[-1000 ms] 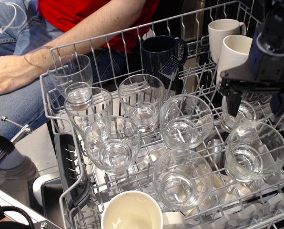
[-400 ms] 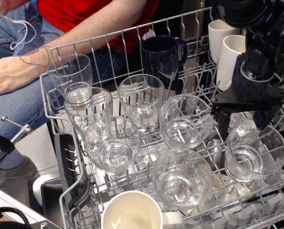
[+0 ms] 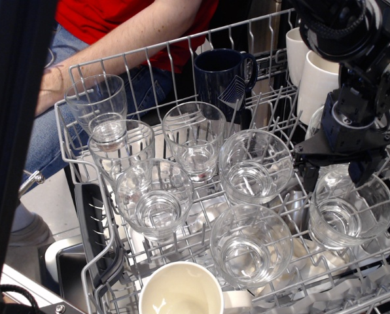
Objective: Pick up glass cup
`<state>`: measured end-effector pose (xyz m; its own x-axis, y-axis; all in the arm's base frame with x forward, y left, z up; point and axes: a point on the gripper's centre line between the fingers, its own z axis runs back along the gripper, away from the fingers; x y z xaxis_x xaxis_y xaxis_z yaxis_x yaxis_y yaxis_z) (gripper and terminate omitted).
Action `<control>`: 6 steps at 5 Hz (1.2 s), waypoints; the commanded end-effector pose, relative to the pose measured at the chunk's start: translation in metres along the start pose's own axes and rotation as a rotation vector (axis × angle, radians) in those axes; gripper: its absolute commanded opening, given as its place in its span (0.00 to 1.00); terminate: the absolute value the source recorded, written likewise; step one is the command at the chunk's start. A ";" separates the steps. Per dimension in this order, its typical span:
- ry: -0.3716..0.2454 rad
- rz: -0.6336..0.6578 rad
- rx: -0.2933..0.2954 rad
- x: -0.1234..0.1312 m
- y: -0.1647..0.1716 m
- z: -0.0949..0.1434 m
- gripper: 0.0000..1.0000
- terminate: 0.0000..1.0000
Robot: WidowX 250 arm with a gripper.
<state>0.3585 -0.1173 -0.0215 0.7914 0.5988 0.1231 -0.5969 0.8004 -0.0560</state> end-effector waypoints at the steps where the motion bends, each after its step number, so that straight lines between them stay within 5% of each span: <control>1: -0.020 0.029 -0.014 0.008 -0.007 -0.004 1.00 0.00; 5: -0.057 0.032 -0.037 -0.009 0.001 -0.037 1.00 0.00; 6: -0.057 0.069 -0.020 -0.016 0.000 -0.044 0.00 0.00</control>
<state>0.3417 -0.1227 -0.0813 0.7435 0.6500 0.1571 -0.6519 0.7569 -0.0461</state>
